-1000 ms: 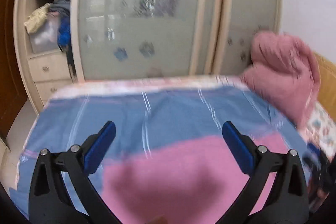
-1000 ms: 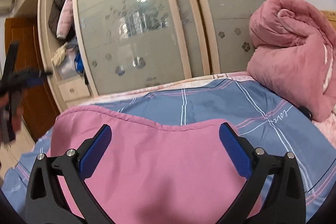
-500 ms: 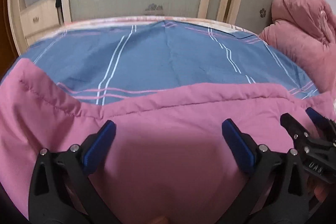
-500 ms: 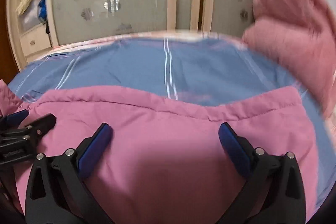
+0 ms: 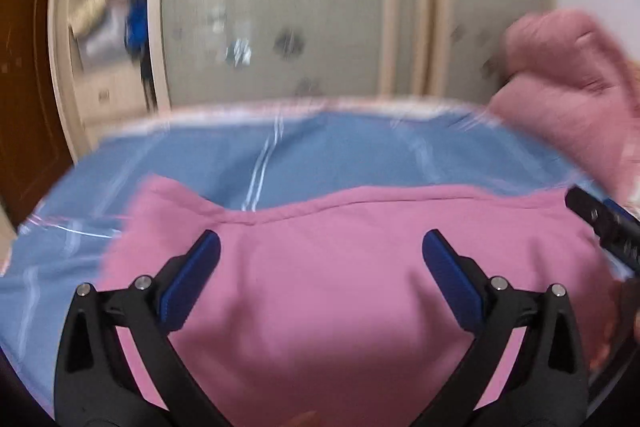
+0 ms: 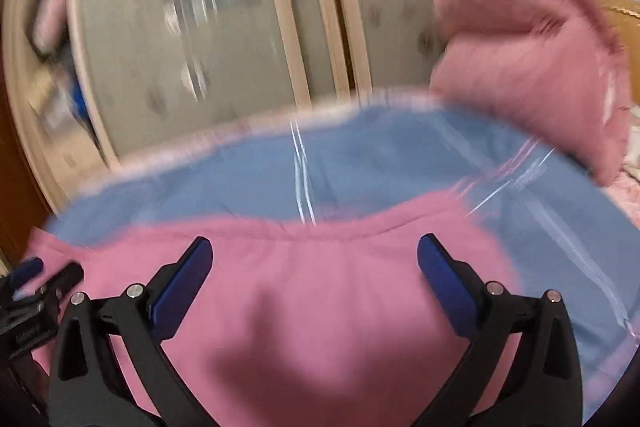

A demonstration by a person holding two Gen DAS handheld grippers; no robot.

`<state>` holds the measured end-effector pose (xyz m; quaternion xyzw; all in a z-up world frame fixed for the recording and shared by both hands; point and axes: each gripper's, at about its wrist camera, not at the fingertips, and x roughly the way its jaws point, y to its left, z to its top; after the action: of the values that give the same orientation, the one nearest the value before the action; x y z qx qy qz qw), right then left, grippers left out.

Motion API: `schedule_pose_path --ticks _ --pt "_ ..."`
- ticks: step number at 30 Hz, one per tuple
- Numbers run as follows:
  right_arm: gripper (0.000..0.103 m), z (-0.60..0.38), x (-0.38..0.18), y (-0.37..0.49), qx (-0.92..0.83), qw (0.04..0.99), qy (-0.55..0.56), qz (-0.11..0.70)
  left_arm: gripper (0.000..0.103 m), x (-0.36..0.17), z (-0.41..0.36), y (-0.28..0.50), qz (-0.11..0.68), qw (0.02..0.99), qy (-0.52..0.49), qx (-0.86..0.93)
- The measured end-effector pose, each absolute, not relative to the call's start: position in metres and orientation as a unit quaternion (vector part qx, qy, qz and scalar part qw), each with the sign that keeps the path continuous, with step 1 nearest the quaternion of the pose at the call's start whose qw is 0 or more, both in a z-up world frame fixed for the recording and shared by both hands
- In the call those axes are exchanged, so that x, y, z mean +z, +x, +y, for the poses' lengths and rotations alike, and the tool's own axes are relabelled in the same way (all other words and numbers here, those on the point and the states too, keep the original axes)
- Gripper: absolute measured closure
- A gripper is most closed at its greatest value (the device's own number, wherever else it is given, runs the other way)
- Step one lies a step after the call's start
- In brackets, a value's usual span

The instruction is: Fold large clothes

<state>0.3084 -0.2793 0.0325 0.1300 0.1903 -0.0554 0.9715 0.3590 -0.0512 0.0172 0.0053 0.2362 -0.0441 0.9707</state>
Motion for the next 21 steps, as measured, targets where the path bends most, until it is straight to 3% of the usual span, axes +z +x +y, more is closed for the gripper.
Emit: schedule_pose_path --ticks 8,11,14,21 --pt "0.001 -0.234 0.022 0.082 -0.033 0.979 0.046 0.194 0.002 0.014 -0.035 0.105 0.223 0.974 -0.031 -0.027" --pt "0.001 -0.219 0.015 0.047 -0.024 0.97 0.041 0.238 0.002 0.0 -0.038 0.057 0.244 0.969 -0.036 -0.013" --pt "0.001 -0.207 0.017 0.021 -0.018 0.968 0.028 0.25 0.002 -0.006 -0.061 0.032 0.266 0.964 0.025 -0.003" --pt "0.001 -0.208 0.035 -0.019 -0.041 0.971 0.03 0.236 0.002 0.018 -0.062 -0.01 0.23 0.973 0.02 0.003"
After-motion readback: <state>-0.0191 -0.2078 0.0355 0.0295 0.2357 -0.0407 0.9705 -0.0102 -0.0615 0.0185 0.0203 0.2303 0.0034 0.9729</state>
